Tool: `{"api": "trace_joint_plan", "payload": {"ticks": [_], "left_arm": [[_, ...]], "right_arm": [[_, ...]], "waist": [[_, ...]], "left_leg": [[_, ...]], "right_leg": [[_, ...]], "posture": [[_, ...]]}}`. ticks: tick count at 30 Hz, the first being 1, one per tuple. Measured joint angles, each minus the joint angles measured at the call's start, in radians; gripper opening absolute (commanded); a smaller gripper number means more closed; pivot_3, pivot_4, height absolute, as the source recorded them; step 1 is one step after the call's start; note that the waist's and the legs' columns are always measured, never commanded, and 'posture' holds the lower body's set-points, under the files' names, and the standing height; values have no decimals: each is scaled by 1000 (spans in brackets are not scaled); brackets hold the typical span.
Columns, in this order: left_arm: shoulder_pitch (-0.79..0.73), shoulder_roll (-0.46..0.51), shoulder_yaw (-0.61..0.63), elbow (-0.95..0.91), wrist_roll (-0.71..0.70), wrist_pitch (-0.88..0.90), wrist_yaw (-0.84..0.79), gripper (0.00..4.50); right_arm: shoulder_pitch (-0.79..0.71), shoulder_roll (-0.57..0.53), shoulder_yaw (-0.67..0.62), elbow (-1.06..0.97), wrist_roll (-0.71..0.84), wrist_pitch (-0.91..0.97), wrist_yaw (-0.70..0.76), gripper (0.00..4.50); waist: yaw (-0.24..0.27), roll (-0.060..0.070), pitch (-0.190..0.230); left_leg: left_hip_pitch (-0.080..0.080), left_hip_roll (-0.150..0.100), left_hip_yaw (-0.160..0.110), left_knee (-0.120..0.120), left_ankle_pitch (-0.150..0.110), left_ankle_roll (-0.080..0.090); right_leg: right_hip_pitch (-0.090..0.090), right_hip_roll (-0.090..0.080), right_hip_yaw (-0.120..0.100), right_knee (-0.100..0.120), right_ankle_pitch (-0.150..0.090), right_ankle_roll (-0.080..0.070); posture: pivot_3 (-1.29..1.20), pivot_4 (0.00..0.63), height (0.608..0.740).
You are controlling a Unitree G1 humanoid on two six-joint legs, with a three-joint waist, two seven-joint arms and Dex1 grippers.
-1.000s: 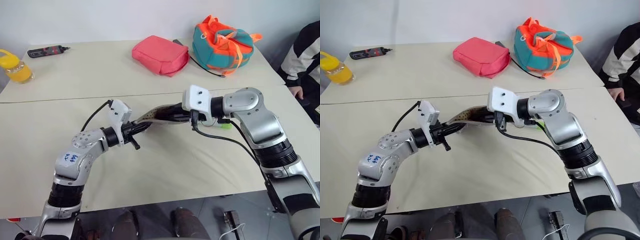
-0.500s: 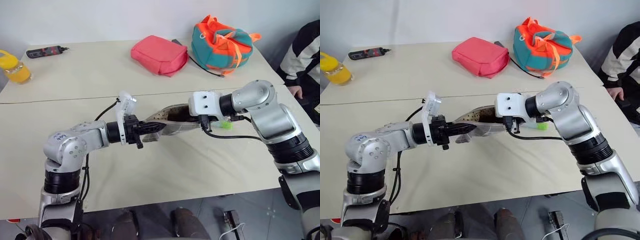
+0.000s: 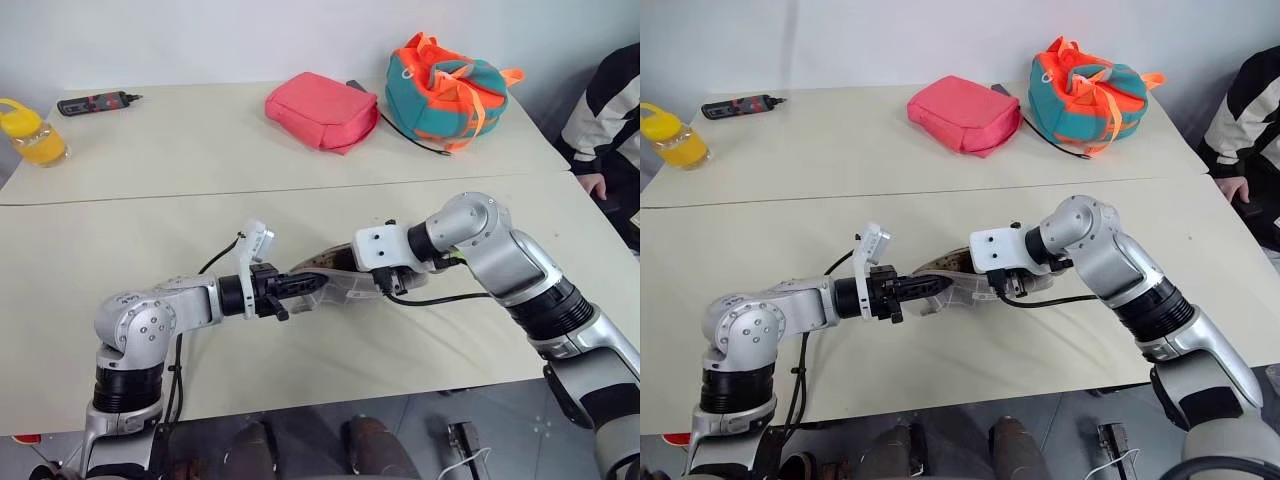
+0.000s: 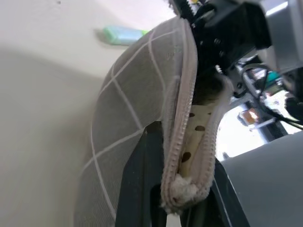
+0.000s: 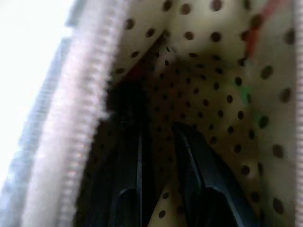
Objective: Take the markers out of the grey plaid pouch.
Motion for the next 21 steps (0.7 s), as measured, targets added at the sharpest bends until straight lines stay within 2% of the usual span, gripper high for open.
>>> {"api": "trace_joint_plan", "payload": {"ticks": [7, 15, 21], "left_arm": [[11, -3, 2, -5, 0, -21, 5, 0], [34, 16, -18, -37, -4, -23, -5, 0], [51, 24, -23, -42, -4, -38, -10, 0]], "right_arm": [[31, 13, -10, -43, 24, 29, 7, 1042], [70, 44, 12, 6, -80, -77, -98, 1042], [66, 57, 8, 20, -85, -84, -100, 1042]], "waist": [[-1, 0, 0], [-3, 0, 0], [-3, 0, 0]], "left_leg": [[0, 0, 0, 0, 0, 0], [1, 0, 1, -1, 0, 0], [1, 0, 1, -1, 0, 0]], "right_leg": [[0, 0, 0, 0, 0, 0], [0, 1, 1, -1, 0, 0], [0, 1, 1, 0, 0, 0]], "posture": [[0, 150, 740], [0, 150, 740], [0, 150, 740]]}}
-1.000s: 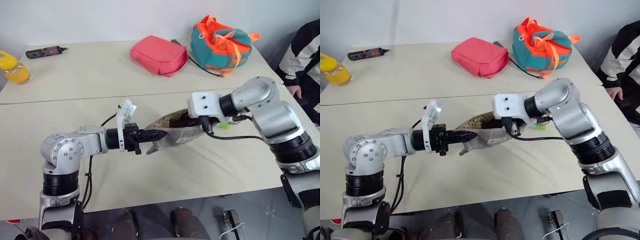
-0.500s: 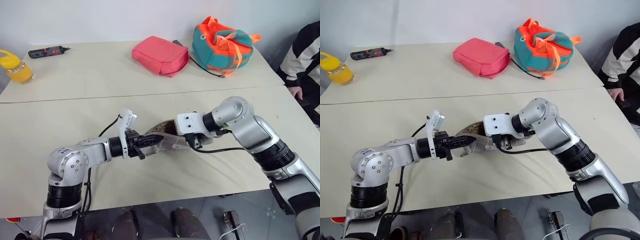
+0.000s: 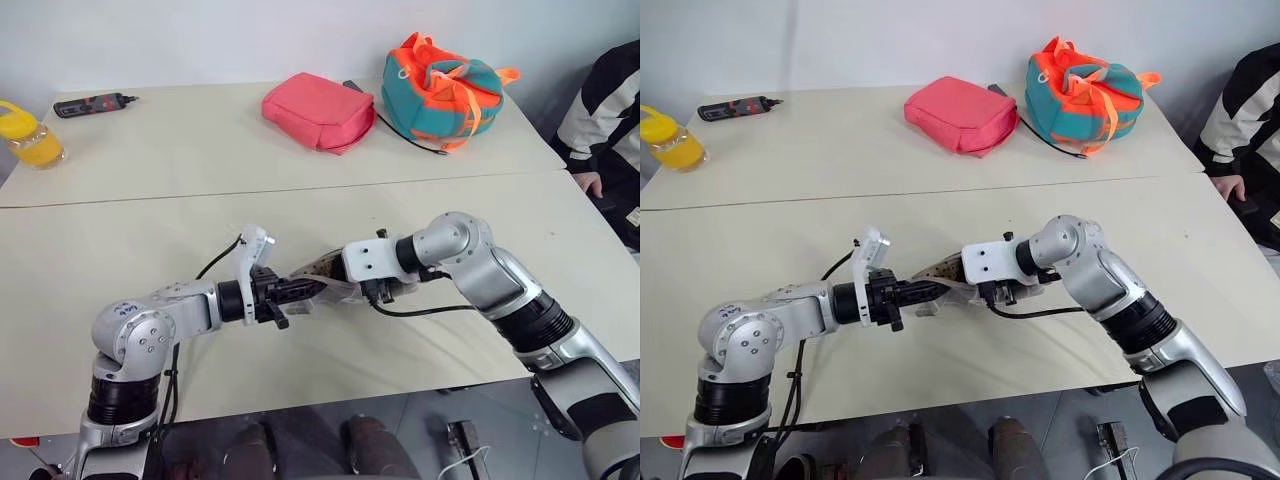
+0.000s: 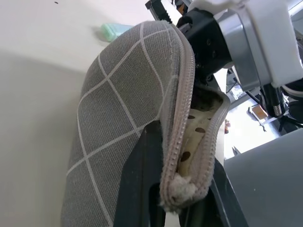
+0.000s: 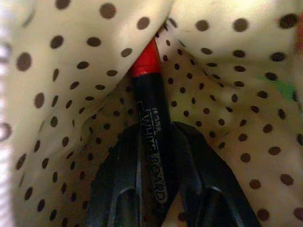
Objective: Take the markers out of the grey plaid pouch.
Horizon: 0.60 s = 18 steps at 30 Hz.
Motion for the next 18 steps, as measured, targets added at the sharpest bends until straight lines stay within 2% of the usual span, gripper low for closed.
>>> {"api": "trace_joint_plan", "payload": {"ticks": [6, 9, 12, 14, 18], "left_arm": [[4, 7, -7, 1, 8, -16, -2, 0], [11, 11, -14, 2, 17, -19, -1, 0], [12, 11, -16, 3, 26, -20, -1, 0], [12, 14, -16, 3, 29, -26, -1, 0], [12, 23, -16, 3, 36, -43, -3, 0]], "right_arm": [[0, 23, 9, 41, -39, -42, -20, 1042], [4, 41, 9, 70, -49, -49, -29, 1042], [7, 51, -5, 78, -41, -44, -24, 548], [8, 52, -18, 75, -29, -28, -15, 62], [12, 54, -42, 61, 11, 25, -1, 27]], "waist": [[-2, 0, 0], [-4, -1, 0], [-6, -1, -1], [-6, -1, -1], [0, -1, 0]], "left_leg": [[3, 0, 0, 0, 0, 0], [17, 0, 1, -4, -1, -1], [20, 1, 0, -3, -1, 0], [23, 1, 0, -4, -2, -1], [24, 0, 0, -5, -2, -1]], "right_leg": [[3, 0, 0, 0, 0, 0], [19, 1, 0, -7, 0, 0], [25, 2, -1, -11, 1, -1], [30, 2, -3, -13, 1, -1], [31, 1, -2, -14, 1, -1]], "posture": [[0, 150, 740], [0, 150, 740], [0, 150, 740], [0, 150, 740], [0, 150, 740]]}}
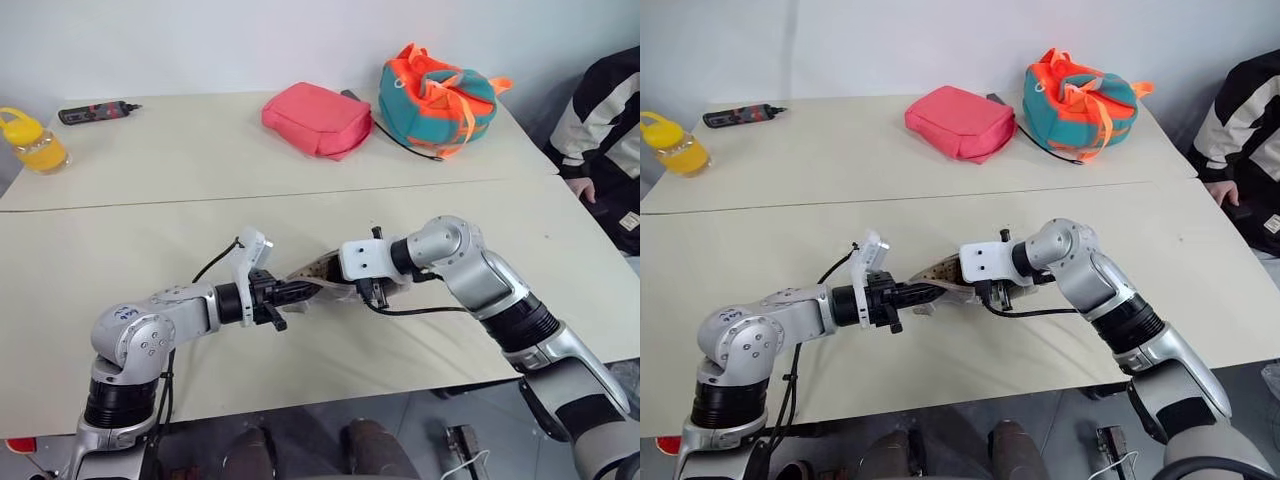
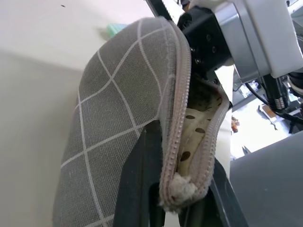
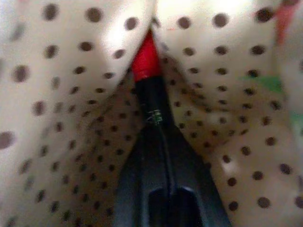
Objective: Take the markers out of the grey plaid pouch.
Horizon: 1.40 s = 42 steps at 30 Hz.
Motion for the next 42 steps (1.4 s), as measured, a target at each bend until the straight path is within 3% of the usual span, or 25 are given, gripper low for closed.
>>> {"api": "trace_joint_plan", "payload": {"ticks": [8, 14, 23, 26, 28, 33, 42], "left_arm": [[-22, 33, 12, 44, 51, -84, -14, 0], [-34, 38, 14, 54, 59, -103, -16, 0], [-30, 34, 4, 44, 53, -100, -27, 0], [-30, 34, -6, 41, 52, -99, -30, 0], [-30, 31, -13, 36, 49, -95, -31, 0], [-27, 28, -19, 34, 45, -90, -34, 0], [-12, 28, -20, 29, 36, -80, -35, 0]], "right_arm": [[-79, 19, -174, -108, 220, 186, 26, 27], [-87, 16, -204, -118, 280, 223, 17, 27], [-63, -2, -93, -25, 147, 39, -44, 27], [-66, -23, -70, -15, 118, 7, -31, 564], [-69, -43, -50, -15, 104, -5, -9, 1196], [-70, -64, -4, -7, 59, -61, 25, 1196], [-83, -4, 34, 99, -47, -173, -37, 1196]], "waist": [[4, 0, 0], [4, 0, 0], [1, 0, 0], [2, 0, 0], [2, 0, 0], [1, 0, 0], [-1, 0, 0]], "left_leg": [[0, 0, 0, -8, -2, -1], [-9, 0, 1, -10, -2, -1], [-12, 0, 3, -8, -2, -1], [-12, 0, 2, -7, -2, -1], [-12, 0, 2, -7, -2, -1], [-12, 0, 3, -6, -2, -1], [-11, 0, 3, -4, -2, -1]], "right_leg": [[-3, 0, 1, -6, 0, 0], [-13, -1, 1, -6, 0, 1], [-17, -1, 3, -4, 0, 1], [-17, -1, 3, -4, 0, 1], [-16, -1, 3, -4, 0, 1], [-17, -1, 3, -4, 0, 1], [-17, 0, 3, -3, 0, 1]], "posture": [[0, 150, 740], [0, 150, 740], [0, 150, 740], [0, 150, 740], [0, 150, 740], [0, 150, 740], [0, 150, 740]]}}
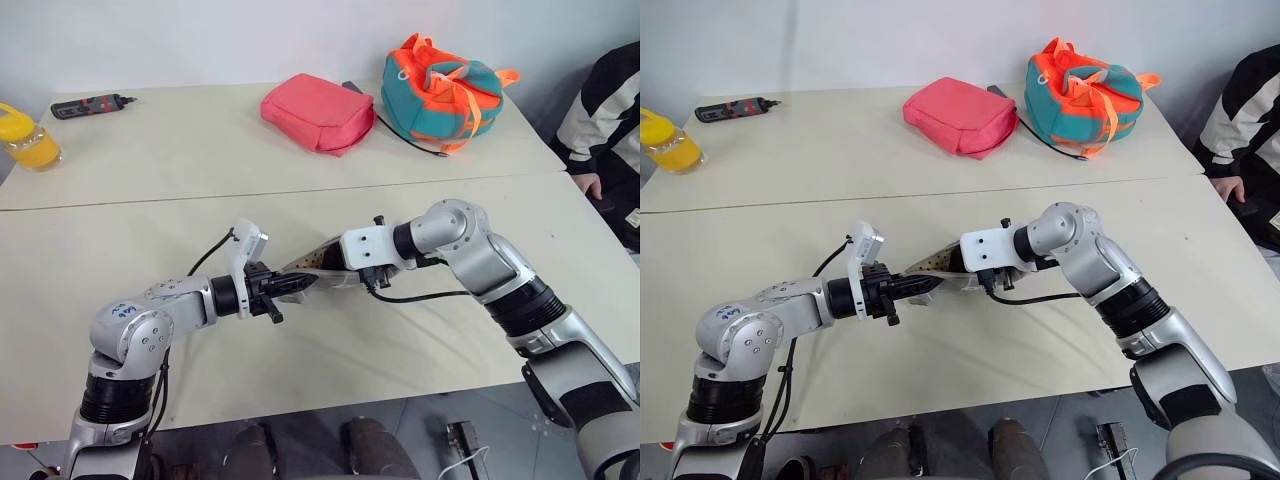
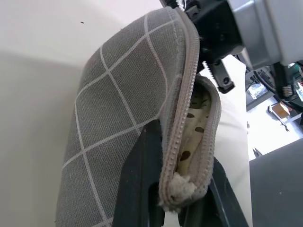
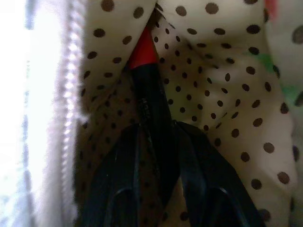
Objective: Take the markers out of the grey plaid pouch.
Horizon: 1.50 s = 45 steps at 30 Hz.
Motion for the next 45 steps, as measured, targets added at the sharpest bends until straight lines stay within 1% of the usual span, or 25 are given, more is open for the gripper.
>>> {"api": "trace_joint_plan", "payload": {"ticks": [5, 14, 18, 20, 24, 26, 31, 33, 34, 36, 38, 40, 42, 45], "left_arm": [[12, -9, 4, 0, -6, 2, 4, 0], [13, -16, 26, 6, -10, 16, 27, 0], [14, -17, 32, 6, -10, 23, 32, 0], [14, -17, 32, 6, -10, 24, 32, 0], [16, -20, 30, 5, -11, 27, 32, 0], [17, -19, 30, 5, -12, 26, 30, 0], [14, -8, 50, 20, -8, 5, 22, 0], [0, -28, 90, 49, -43, 27, 36, 0], [-15, -50, 132, 75, -93, 64, 55, 0], [-27, -58, 181, 95, -191, 132, 62, 0], [-22, -24, 187, 82, -268, 195, 36, 0], [-7, 24, 175, 57, -295, 231, 7, 0], [-1, 31, 166, 53, -309, 247, 2, 0], [-5, 22, 167, 57, -340, 250, 11, 0]], "right_arm": [[0, 25, 1, 31, -28, -25, -20, 1196], [-7, 96, 1, 132, -83, -67, -100, 1196], [-7, 103, -7, 135, -81, -67, -89, 503], [-5, 102, -12, 128, -81, -65, -81, 33], [21, 90, -8, 115, -81, -41, -55, 33], [26, 72, -12, 71, -65, -7, -28, 33], [27, 12, -87, -72, 27, 124, 56, 33], [27, 11, -110, -111, 62, 169, 73, 33], [24, 11, -121, -132, 83, 198, 82, 33], [8, 3, -125, -166, 113, 237, 99, 33], [-5, -19, -131, -192, 137, 266, 116, 33], [-12, -43, -132, -206, 150, 285, 135, 33], [-12, -74, -125, -217, 154, 300, 155, 33], [-12, -88, -102, -244, 154, 320, 175, 33]], "waist": [[0, 0, 0], [-11, 0, 0], [-16, 0, 0], [-17, 0, 0], [-16, 0, 0], [-15, 0, 0], [-3, 0, 0], [0, 0, 0], [2, 0, 0], [2, 0, 0], [2, 0, 0], [2, 0, 0], [3, 0, 0], [3, -1, 1]], "left_leg": [[0, 0, 0, 0, 0, 0], [3, 1, 0, 2, 0, 0], [3, 1, -1, 4, 0, 0], [4, 1, -1, 5, 0, 0], [3, 1, 0, 6, 0, 0], [2, 1, 0, 5, 0, 0], [1, 1, 0, 3, -1, -1], [1, 1, 0, 2, -1, -1], [1, 1, 0, 2, -1, -1], [0, 1, 0, 2, -1, -1], [0, 0, 0, -2, -1, -1], [0, 0, -1, -3, -1, -1], [0, 0, 0, -3, -1, -1], [0, 0, 0, -2, -1, -1]], "right_leg": [[0, 0, 0, 1, 0, 0], [3, 1, 0, 3, 0, 0], [5, 1, 0, 4, 0, 0], [6, 1, 0, 4, 0, 0], [5, 1, 0, 4, 0, 0], [3, 1, 1, 4, 0, 0], [1, 1, 0, 3, 0, 0], [0, 1, 0, 3, 0, 0], [0, 1, 0, 3, 0, 0], [-1, 0, 0, 3, 0, 0], [0, -1, 0, 2, 0, 0], [0, -1, 0, 1, 0, 0], [0, -1, 0, 0, 0, 0], [0, -1, 0, 0, 0, 0]], "posture": [[0, 150, 740], [0, 150, 740], [0, 150, 740], [0, 150, 740], [0, 150, 740], [0, 150, 740], [0, 150, 740], [0, 150, 740], [0, 150, 740], [0, 150, 740], [0, 150, 740], [0, 150, 740], [0, 150, 740], [0, 150, 740]]}}
